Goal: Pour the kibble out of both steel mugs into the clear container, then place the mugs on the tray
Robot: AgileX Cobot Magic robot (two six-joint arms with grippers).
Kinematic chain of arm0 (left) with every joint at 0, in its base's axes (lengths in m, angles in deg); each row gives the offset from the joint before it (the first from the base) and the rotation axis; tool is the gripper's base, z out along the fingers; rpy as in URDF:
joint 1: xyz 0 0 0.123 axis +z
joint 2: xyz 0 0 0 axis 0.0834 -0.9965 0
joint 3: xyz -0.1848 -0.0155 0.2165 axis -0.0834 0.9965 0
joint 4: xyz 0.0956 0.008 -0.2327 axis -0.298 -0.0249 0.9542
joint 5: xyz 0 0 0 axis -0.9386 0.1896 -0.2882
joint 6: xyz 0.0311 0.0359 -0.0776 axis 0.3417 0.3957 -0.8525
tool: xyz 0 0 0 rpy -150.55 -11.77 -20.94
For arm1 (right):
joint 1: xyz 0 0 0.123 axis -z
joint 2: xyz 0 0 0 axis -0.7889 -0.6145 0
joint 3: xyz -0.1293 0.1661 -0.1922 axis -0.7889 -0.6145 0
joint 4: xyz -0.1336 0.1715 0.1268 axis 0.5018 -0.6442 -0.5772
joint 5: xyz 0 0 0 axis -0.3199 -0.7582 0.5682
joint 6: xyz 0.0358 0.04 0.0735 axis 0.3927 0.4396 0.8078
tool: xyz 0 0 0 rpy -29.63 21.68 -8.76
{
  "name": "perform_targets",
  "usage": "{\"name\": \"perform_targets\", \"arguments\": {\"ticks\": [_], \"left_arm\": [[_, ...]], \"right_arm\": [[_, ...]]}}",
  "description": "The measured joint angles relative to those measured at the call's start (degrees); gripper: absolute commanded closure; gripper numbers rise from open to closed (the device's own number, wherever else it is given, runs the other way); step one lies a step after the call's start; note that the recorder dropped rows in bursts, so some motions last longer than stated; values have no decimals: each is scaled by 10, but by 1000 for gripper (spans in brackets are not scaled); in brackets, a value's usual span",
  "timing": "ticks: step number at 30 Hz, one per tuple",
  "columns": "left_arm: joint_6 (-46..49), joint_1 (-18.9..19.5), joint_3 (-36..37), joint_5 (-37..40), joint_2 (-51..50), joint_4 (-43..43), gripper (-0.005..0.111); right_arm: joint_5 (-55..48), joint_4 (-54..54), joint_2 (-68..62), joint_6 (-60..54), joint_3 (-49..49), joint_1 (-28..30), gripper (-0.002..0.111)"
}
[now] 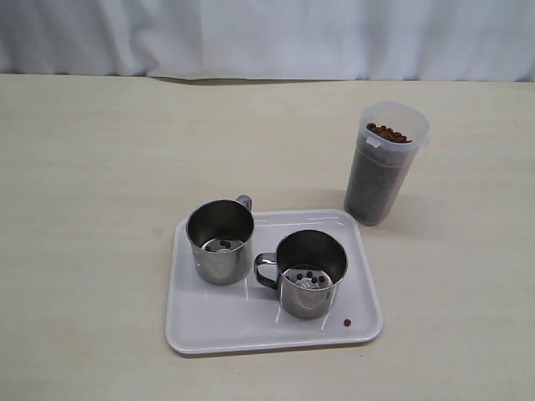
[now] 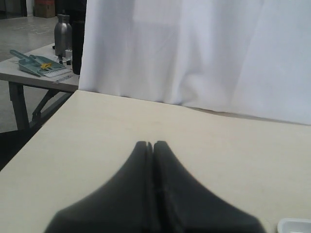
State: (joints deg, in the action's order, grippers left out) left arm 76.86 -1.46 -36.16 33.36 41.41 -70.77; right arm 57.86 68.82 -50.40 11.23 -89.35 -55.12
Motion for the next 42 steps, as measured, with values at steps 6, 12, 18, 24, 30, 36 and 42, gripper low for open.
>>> {"name": "perform_targets", "arguments": {"ticks": [6,12,18,24,30,36,42], "left_arm": [[0,0,0,0,0,0,107],[0,0,0,0,0,0,107],[0,0,0,0,0,0,107],[0,0,0,0,0,0,107],[0,0,0,0,0,0,107],[0,0,0,0,0,0,107],[0,0,0,0,0,0,107]], "right_arm": [[0,0,0,0,0,0,103],[0,0,0,0,0,0,103],[0,0,0,0,0,0,103],[0,0,0,0,0,0,103],[-2,0,0,-1,0,-1,103],[-73,1,0,-14,0,-47,103],[-99,1,0,-18,0,-69,103]]}}
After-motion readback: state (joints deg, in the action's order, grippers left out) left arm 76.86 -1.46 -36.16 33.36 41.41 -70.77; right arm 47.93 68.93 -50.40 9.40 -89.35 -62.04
